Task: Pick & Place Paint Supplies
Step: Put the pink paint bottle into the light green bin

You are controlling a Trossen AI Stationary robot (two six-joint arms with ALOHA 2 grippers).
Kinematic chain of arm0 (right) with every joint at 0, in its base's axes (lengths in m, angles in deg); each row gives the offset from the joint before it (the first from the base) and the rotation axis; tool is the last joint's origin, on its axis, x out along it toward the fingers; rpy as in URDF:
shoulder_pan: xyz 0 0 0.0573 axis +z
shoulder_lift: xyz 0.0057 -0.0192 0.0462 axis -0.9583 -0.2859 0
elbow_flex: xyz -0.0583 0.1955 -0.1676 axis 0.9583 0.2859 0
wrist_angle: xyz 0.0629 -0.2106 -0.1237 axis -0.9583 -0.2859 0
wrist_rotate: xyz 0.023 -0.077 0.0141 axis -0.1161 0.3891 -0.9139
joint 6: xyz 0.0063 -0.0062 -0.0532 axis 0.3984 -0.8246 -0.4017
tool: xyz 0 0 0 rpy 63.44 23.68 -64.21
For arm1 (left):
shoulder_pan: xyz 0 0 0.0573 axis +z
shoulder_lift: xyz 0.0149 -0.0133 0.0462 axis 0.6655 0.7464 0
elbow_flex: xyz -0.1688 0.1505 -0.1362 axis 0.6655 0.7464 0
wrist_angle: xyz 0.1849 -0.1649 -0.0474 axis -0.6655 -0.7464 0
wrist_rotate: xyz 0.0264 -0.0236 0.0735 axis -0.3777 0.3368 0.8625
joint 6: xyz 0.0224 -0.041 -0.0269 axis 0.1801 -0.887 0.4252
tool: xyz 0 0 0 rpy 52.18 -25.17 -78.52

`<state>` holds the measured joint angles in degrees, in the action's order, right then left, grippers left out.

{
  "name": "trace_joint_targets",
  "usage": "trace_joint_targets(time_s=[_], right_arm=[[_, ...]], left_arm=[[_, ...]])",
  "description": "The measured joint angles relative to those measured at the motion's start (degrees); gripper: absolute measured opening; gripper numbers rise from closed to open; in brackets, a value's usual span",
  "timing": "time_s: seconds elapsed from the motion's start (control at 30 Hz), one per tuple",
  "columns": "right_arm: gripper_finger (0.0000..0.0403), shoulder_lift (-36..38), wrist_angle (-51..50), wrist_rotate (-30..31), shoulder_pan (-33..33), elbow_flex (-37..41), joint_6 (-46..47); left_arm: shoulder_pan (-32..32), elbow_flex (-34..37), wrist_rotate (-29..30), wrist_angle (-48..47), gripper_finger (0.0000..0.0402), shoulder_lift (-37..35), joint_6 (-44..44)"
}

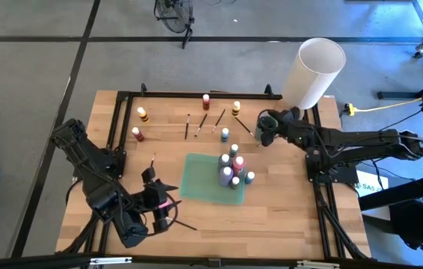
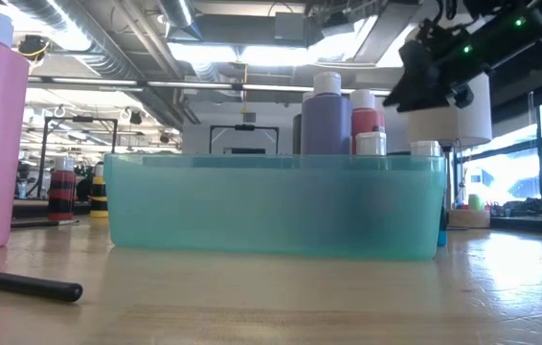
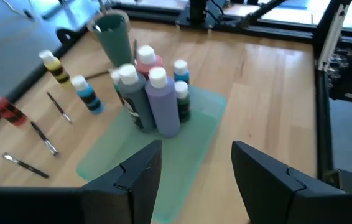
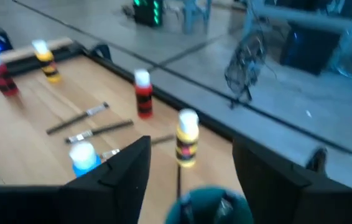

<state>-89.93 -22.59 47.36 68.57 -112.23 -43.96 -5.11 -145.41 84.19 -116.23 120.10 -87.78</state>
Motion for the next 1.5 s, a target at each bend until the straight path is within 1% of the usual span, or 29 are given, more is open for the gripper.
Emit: trace_joint_targets(time_s=[0.13, 0.23, 0.33, 0.43, 0.5, 0.57, 0.63, 0.73, 0.87, 0.97, 1.07, 1.2, 1.5], right_arm=[[0.0243, 0.9, 5.0, -0.4, 1.6, 0.0, -4.8], [0.0246, 1.3, 6.9, -3.1, 2.9, 0.0, -7.3], [0.0246, 1.5, 7.7, -6.5, 4.2, 0.0, -8.2], [0.0246, 1.5, 7.7, -7.6, 5.2, 0.0, -8.3], [0.0246, 1.5, 7.7, -7.7, 5.7, 0.0, -7.9], [0.0247, 1.5, 7.9, -7.7, 6.0, 0.0, -7.8], [0.0247, 1.5, 7.9, -7.6, 6.3, 0.0, -7.7], [0.0248, 1.5, 7.9, -7.7, 6.7, 0.0, -7.7], [0.0248, 1.5, 7.9, -7.7, 7.0, 0.0, -7.6], [0.0248, 1.5, 7.9, -7.6, 7.0, 0.0, -7.4], [0.0248, 1.5, 7.9, -7.6, 7.0, 0.0, -7.4], [0.0248, 1.5, 7.7, -7.6, 7.0, 0.0, -7.4], [0.0248, 1.5, 7.4, -7.7, 7.0, 0.0, -7.2]], left_arm=[[1.2, -2.4, -4.7, 0.1, 0.0189, -0.1, 0.0], [1.8, -4.5, -9.9, 0.1, 0.0189, -0.1, 0.4], [2.6, -6.7, -19.9, 0.0, 0.0189, -0.1, -1.9], [3.4, -7.7, -29.2, -0.2, 0.0189, -0.1, -4.5], [3.7, -7.7, -33.0, -1.3, 0.0187, -0.1, -5.3], [3.7, -7.7, -35.2, -3.2, 0.0184, -0.1, -5.4], [3.7, -7.7, -36.3, -4.9, 0.0181, -0.1, -4.8], [3.2, -7.7, -36.0, -9.4, 0.0178, -0.1, -3.5], [3.0, -7.7, -35.0, -17.4, 0.0171, -0.1, -8.1], [2.9, -7.7, -34.7, -21.1, 0.0164, -0.1, -9.0], [2.1, -7.7, -34.3, -21.7, 0.0155, -0.1, -5.8], [1.4, -6.3, -32.2, -21.9, 0.0140, 0.2, -0.9], [2.0, -0.1, -31.9, -23.0, 0.0109, 0.3, 0.5]])
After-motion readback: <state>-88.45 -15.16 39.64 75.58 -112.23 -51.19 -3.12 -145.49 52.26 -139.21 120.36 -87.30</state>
